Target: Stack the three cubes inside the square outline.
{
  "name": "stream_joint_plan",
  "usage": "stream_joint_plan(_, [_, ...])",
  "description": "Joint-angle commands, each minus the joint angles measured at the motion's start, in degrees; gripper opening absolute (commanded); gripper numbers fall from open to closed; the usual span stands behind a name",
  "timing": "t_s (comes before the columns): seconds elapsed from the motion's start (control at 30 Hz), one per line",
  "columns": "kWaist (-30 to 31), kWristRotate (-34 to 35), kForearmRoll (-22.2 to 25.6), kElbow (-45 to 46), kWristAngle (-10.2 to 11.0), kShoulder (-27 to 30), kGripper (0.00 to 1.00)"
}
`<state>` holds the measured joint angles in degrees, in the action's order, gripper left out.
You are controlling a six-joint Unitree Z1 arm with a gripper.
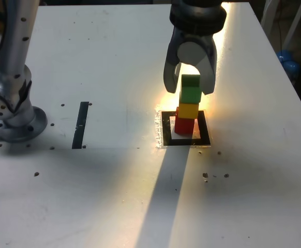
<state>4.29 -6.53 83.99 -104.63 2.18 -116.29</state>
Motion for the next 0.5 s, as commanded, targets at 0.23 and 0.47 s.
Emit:
stream_joint_plan(0.23, [0.2, 0.0, -0.1, 1.5, 0.3, 2.4, 1.0])
stream_joint_plan(0.47, [0.2, 1.4, 0.1, 7.1, 2.0, 9.8, 1.0])
